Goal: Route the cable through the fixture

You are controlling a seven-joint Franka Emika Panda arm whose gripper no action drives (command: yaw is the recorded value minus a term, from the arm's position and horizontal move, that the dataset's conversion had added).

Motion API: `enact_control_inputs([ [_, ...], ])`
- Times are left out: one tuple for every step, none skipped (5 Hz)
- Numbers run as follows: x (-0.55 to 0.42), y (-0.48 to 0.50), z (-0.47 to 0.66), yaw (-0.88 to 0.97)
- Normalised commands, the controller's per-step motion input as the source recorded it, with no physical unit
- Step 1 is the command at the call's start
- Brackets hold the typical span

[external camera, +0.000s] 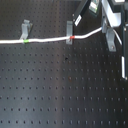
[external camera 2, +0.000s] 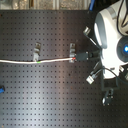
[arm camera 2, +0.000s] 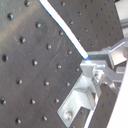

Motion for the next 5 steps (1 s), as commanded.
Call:
enact_control_inputs([
  [-0.005, -0.063, -0.40, 0.25],
  [-0.148, -0.112, -0.42, 0.49],
  [-0.141, -0.029, 0.00, 0.17],
  [-0.052, 0.009, 0.27, 0.74],
  [-0.052, 0.013, 0.25, 0.80],
])
